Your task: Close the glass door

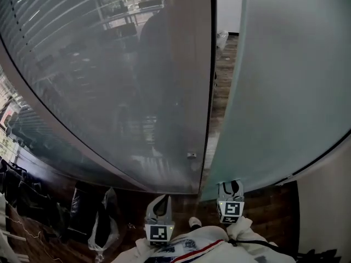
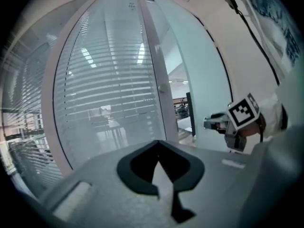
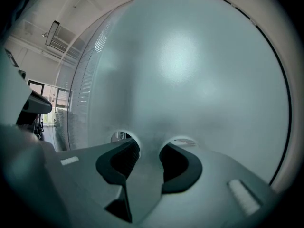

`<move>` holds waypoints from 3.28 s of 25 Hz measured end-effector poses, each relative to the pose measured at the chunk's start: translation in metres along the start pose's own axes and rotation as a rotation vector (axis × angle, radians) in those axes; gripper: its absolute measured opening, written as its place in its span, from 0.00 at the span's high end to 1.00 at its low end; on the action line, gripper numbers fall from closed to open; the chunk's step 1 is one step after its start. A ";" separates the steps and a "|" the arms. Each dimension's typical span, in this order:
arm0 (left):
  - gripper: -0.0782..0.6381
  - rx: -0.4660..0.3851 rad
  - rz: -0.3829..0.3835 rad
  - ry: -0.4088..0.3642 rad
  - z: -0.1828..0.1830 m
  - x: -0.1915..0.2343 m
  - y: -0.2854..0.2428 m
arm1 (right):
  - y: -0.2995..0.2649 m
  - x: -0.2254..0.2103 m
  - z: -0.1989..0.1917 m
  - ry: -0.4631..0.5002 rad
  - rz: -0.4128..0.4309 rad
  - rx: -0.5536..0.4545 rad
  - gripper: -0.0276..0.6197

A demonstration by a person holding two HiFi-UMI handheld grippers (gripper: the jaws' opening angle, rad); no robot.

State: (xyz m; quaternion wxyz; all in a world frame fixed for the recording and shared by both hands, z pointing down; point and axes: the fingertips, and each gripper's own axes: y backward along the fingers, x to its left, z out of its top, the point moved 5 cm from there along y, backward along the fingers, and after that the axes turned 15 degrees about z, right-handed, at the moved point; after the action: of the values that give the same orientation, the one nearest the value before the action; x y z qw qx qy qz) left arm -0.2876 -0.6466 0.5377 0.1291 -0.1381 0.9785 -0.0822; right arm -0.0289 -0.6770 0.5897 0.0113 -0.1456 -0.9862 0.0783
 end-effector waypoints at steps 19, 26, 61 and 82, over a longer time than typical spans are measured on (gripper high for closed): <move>0.89 0.039 0.035 0.005 -0.009 0.005 -0.055 | -0.053 -0.018 0.016 0.001 -0.078 -0.040 0.74; 0.89 0.007 -0.023 -0.013 0.000 0.004 -0.076 | -0.066 -0.026 0.017 -0.006 -0.104 -0.025 0.74; 0.89 0.019 -0.080 -0.026 0.002 -0.005 -0.086 | -0.082 -0.036 0.020 -0.031 -0.093 0.010 0.74; 0.89 -0.013 -0.187 -0.077 -0.029 0.001 0.047 | 0.009 -0.008 0.010 -0.097 -0.236 0.077 0.73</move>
State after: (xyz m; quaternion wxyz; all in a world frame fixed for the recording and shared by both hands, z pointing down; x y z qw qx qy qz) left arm -0.3077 -0.5988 0.5561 0.1576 -0.2329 0.9561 -0.0823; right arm -0.0193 -0.6724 0.5787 -0.0219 -0.0241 -0.9921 0.1211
